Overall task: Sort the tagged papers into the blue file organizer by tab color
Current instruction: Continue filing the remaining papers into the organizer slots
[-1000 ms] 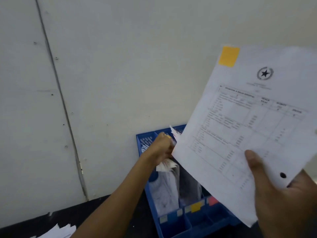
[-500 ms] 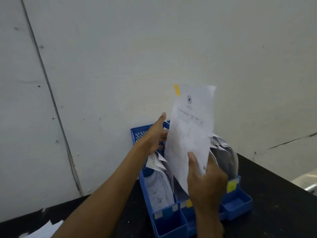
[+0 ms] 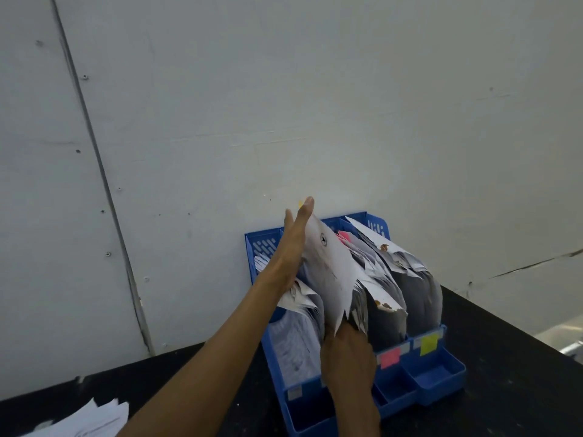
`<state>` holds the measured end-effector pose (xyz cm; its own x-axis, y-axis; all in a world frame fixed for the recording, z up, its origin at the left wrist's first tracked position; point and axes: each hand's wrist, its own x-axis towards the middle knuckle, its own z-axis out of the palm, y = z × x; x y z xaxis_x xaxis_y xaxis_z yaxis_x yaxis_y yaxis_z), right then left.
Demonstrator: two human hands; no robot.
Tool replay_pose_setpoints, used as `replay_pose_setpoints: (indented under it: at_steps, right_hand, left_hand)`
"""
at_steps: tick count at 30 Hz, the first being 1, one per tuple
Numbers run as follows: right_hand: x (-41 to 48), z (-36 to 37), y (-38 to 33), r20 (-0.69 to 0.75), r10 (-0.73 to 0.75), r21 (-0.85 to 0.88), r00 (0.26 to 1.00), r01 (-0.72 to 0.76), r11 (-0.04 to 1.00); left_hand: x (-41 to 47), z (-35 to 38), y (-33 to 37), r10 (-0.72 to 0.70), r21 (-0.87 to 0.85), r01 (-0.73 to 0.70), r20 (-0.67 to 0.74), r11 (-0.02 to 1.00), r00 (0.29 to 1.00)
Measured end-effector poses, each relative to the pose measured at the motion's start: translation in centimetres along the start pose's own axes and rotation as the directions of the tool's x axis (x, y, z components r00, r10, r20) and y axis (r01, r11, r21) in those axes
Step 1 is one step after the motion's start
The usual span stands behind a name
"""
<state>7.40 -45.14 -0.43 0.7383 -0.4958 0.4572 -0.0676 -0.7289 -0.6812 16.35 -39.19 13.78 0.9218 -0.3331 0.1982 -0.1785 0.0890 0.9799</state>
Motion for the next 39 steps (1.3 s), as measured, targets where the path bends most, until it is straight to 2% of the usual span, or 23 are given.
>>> replay_pose_setpoints:
  at_steps: [3,7,8,10,12,14,17,21,24,28,32,34,35,37,39]
  right_hand:
    - [0.5,-0.7,-0.2,-0.002,0.054,0.043,0.999,-0.053,0.998]
    - [1.0,-1.5,-0.8,-0.220,0.067,0.195,0.973,-0.023,0.981]
    - [1.0,-1.4,-0.7,-0.213,0.102,0.202,0.972,-0.058,0.978]
    - [0.8,-0.7,-0.2,-0.110,0.151,0.156,0.982,-0.133,0.979]
    - [0.5,-0.2,0.1,-0.036,0.172,0.118,0.984,-0.166,0.979]
    - [0.4,0.0,0.1,-0.087,0.168,0.177,0.982,-0.151,0.973]
    - [0.9,-0.2,-0.5,-0.212,0.147,0.266,0.966,-0.088,0.960]
    - [0.9,0.4,0.2,-0.021,0.166,0.170,0.986,-0.160,0.972]
    - [1.0,-0.3,-0.1,-0.008,0.128,0.199,0.992,-0.124,0.972]
    - [0.8,-2.3,-3.6,-0.136,0.035,0.268,0.990,0.003,0.963]
    - [-1.5,-2.5,-8.1,-0.365,-0.172,0.249,0.915,0.274,0.929]
    - [-4.2,-0.5,-10.4,-0.364,-0.239,0.272,0.900,0.348,0.897]
    - [-6.3,1.0,-11.6,-0.289,-0.273,0.303,0.917,0.358,0.883]
    - [-10.8,4.6,-13.6,0.019,-0.315,0.362,0.949,0.287,0.887]
    - [-15.4,8.4,-14.8,0.372,-0.270,0.267,0.888,0.176,0.947]
  left_hand:
    - [0.3,0.0,-0.2,0.108,0.078,-0.102,-0.081,0.992,0.991]
    - [0.3,-0.3,-1.2,0.113,0.364,-0.031,-0.206,0.931,0.972]
    - [0.1,-0.5,-1.6,0.156,0.423,-0.056,-0.204,0.904,0.967]
    - [-0.3,-0.9,-2.3,0.259,0.548,-0.145,-0.136,0.824,0.956]
    - [-0.5,-1.0,-2.6,0.282,0.636,-0.192,-0.042,0.747,0.959]
    - [-0.6,-1.2,-2.8,0.308,0.666,-0.222,-0.013,0.712,0.951]
    - [-0.7,-1.5,-2.3,0.340,0.633,-0.233,-0.051,0.739,0.939]
    - [-2.2,-3.4,-2.1,0.417,0.559,-0.293,-0.104,0.776,0.903]
    - [-5.3,-7.1,-3.2,0.465,0.564,-0.301,-0.171,0.769,0.868]
    - [-11.7,-15.1,-6.6,0.424,0.643,-0.140,-0.311,0.753,0.851]
    - [-19.2,-23.1,-11.0,0.303,0.726,0.138,-0.442,0.674,0.844]
    - [-23.6,-26.5,-12.8,0.246,0.717,0.295,-0.546,0.632,0.801]
    - [-25.8,-28.2,-13.5,0.213,0.687,0.380,-0.613,0.620,0.761]
    - [-29.4,-30.6,-14.2,0.164,0.608,0.529,-0.733,0.592,0.660]
    - [-32.2,-32.2,-14.3,0.151,0.548,0.627,-0.806,0.555,0.572]
